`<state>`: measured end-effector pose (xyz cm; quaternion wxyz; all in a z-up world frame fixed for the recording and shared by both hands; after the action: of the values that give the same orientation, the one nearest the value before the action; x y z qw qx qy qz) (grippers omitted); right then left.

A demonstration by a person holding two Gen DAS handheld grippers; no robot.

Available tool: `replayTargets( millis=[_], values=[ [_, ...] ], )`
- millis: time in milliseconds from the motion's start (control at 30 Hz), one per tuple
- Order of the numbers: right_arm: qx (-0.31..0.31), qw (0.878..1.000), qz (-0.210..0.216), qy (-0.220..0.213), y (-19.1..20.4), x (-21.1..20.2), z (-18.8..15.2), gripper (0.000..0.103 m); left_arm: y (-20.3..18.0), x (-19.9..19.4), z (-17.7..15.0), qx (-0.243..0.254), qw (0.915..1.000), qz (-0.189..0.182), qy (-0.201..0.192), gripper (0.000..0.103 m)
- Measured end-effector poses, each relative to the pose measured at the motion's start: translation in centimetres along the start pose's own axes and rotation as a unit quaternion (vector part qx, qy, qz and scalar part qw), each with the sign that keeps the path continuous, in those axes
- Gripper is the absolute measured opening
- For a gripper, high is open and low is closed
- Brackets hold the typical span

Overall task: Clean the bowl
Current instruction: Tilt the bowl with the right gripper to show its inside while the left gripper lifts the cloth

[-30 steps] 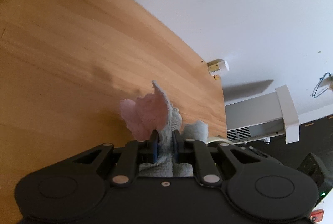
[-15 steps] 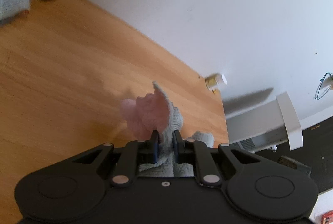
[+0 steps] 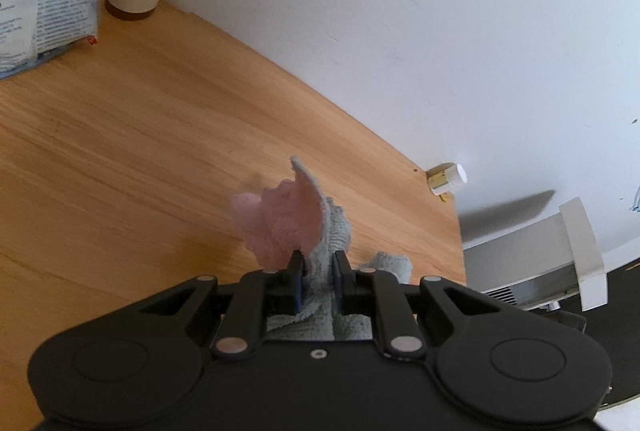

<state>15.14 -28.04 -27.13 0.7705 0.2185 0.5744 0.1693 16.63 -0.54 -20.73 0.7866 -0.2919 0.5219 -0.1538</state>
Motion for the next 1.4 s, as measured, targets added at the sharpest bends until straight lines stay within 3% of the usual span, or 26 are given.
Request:
replayTargets(
  millis=[300, 400, 600, 667, 733, 800, 900, 933, 967, 1233, 1400],
  values=[
    [-0.026, 1.000, -0.004, 0.014, -0.1, 0.3, -0.2, 0.010, 0.0, -0.1, 0.0, -0.008, 0.9999, 0.009, -0.009, 0.013],
    [-0.069, 0.997, -0.007, 0.030, 0.3, 0.3, 0.1, 0.015, 0.0, -0.4, -0.1, -0.005, 0.9999, 0.010, -0.009, 0.013],
    [-0.231, 0.970, -0.013, 0.073, 1.4, 0.1, 1.2, 0.021, -0.4, -0.5, -0.5, 0.004, 0.9999, 0.011, -0.004, 0.013],
    [-0.259, 0.963, -0.012, 0.075, 2.0, 0.4, 2.3, 0.026, -0.4, -0.7, -0.7, 0.002, 0.9999, 0.015, -0.005, 0.013],
    [-0.311, 0.946, 0.002, 0.087, 3.0, 0.7, 3.4, 0.033, -0.2, -0.9, -0.9, -0.002, 0.9998, 0.021, -0.005, 0.013],
    [-0.359, 0.928, 0.010, 0.102, 4.0, 0.9, 3.9, 0.033, 0.1, -1.1, -1.1, -0.012, 0.9996, 0.026, -0.005, 0.013],
    [-0.443, 0.886, 0.020, 0.134, 5.9, 1.9, 4.4, 0.036, 0.5, -1.5, -1.3, -0.019, 0.9990, 0.038, -0.010, 0.013],
    [-0.482, 0.862, 0.018, 0.154, 6.8, 2.6, 4.4, 0.038, 0.6, -1.6, -1.4, -0.022, 0.9987, 0.045, -0.011, 0.013],
    [-0.505, 0.847, 0.020, 0.165, 7.2, 2.9, 4.4, 0.038, 0.7, -1.8, -1.5, -0.025, 0.9982, 0.053, -0.012, 0.013],
    [-0.624, 0.737, 0.054, 0.251, 10.0, 4.7, 3.7, 0.039, 1.1, -3.2, -2.4, -0.046, 0.9969, 0.060, -0.024, 0.013],
    [-0.656, 0.694, 0.068, 0.288, 10.7, 5.5, 3.0, 0.039, 0.9, -3.4, -2.8, -0.052, 0.9964, 0.062, -0.024, 0.013]
  ],
)
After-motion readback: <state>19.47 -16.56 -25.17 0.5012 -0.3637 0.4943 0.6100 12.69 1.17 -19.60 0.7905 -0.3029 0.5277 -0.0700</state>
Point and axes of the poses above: each gripper's, at about its wrist camera, not at the fingertips, and x roughly the way its jaws point, y to its left, z to its top, the point moved 5 cm from there along x, roughly the way its jaws point, and after that the axes turned 7 degrees about y, right-handed, at the moved point
